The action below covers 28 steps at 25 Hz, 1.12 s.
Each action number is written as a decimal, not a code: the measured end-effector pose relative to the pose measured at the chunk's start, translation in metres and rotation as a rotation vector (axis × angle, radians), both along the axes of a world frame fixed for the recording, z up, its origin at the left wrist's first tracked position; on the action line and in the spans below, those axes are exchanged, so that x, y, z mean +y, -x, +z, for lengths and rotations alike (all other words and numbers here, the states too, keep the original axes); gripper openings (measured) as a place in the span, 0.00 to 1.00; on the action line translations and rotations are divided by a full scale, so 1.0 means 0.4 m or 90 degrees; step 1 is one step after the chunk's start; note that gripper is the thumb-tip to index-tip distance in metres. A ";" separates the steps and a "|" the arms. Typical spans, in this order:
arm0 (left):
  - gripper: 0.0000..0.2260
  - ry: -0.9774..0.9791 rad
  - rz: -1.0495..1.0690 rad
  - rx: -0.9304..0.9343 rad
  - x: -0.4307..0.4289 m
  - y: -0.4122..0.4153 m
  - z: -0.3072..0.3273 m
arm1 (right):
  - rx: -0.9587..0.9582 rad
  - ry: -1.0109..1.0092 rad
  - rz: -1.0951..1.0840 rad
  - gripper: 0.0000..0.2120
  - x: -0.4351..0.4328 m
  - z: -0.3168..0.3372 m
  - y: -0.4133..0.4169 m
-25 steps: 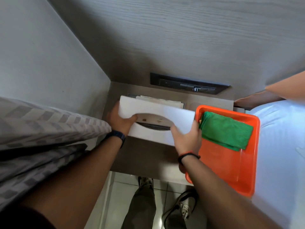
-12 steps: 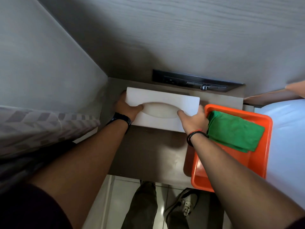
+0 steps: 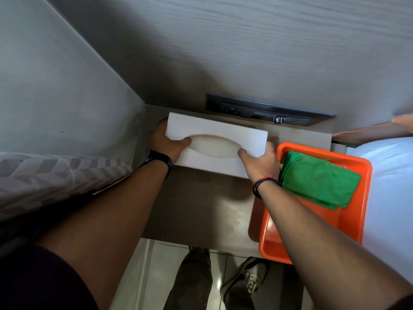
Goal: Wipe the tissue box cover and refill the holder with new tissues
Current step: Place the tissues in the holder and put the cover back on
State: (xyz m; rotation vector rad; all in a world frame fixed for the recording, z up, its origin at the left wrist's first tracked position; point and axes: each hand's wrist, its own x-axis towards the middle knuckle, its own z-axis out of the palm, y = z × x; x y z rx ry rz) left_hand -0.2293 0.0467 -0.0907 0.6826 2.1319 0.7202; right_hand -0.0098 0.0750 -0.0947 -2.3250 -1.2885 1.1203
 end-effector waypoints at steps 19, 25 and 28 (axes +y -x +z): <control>0.30 0.023 -0.002 0.003 0.006 0.043 0.009 | 0.028 -0.025 -0.001 0.24 -0.011 0.018 0.021; 0.31 -0.010 0.011 -0.037 -0.002 0.036 -0.005 | 0.011 -0.020 0.027 0.24 -0.015 -0.003 0.020; 0.38 -0.014 -0.022 -0.020 -0.008 0.039 -0.007 | 0.019 0.017 0.035 0.28 -0.011 -0.009 0.025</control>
